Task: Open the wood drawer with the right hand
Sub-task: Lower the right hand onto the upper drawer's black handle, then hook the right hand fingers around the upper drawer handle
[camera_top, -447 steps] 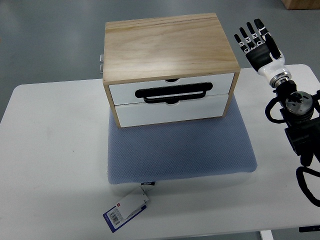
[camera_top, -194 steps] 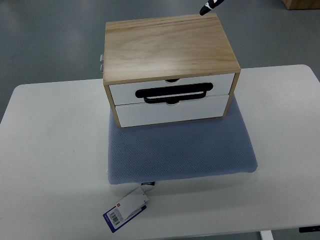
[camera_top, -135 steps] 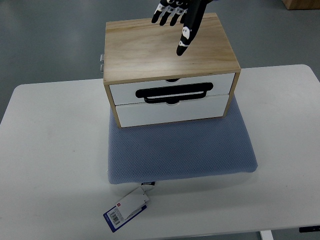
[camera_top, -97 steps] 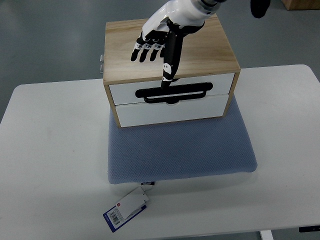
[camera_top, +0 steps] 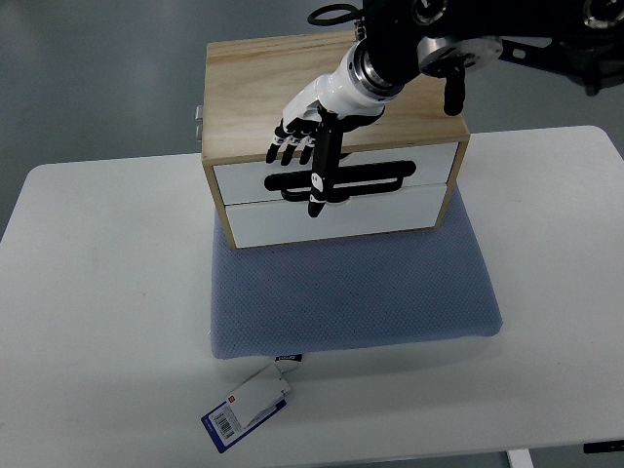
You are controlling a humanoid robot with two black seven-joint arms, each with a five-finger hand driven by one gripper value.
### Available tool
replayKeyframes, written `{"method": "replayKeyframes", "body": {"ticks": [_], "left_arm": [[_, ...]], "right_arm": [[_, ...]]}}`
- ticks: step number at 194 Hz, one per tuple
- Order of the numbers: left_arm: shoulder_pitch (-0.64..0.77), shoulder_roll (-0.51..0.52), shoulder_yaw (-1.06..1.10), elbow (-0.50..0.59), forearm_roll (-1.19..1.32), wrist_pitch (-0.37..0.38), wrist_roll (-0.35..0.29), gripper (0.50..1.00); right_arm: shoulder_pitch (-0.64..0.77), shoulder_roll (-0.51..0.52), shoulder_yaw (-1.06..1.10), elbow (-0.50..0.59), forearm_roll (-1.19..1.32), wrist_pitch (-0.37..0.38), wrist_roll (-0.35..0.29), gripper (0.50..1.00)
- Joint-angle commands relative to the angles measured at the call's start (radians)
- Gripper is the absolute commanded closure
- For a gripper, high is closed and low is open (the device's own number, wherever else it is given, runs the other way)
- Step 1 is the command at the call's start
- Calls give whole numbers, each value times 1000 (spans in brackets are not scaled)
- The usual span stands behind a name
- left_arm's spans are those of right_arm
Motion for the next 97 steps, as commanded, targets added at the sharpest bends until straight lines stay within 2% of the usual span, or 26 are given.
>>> {"method": "replayKeyframes", "body": {"ticks": [1,97], "left_arm": [[0,0,0,1,0,0,0,500],[0,0,0,1,0,0,0,500]], "right_arm": [[-20,0,0,-1,1,-10,-4,556],[-55,-3,-46,-1,-17,-42,-36,556]]}}
